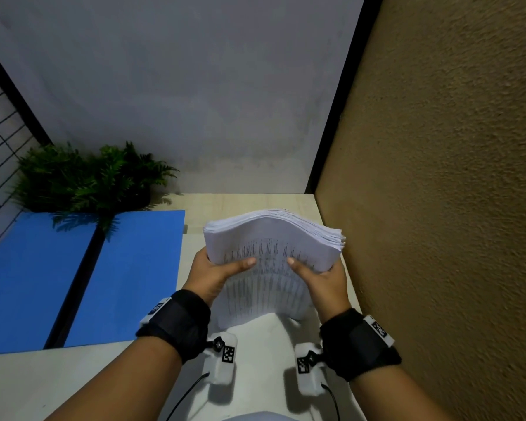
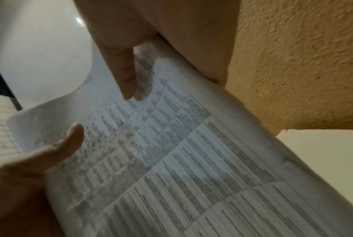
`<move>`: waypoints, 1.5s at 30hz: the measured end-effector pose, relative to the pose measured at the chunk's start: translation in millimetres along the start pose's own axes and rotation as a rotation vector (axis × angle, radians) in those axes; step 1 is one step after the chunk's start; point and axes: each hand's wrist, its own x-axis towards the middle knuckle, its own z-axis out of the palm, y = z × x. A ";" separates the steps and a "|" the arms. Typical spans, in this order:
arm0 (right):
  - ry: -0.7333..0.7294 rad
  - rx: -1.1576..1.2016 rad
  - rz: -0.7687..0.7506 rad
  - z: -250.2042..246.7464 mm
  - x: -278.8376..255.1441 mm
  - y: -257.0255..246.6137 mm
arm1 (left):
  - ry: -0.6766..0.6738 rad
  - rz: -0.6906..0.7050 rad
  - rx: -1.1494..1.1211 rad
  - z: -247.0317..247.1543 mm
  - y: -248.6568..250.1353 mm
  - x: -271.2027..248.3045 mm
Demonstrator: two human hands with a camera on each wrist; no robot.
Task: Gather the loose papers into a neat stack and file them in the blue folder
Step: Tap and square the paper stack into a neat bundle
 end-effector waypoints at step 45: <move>0.213 -0.460 -0.464 9.7 18.4 -40.9 | 0.020 0.113 0.050 -0.5 2.9 8.7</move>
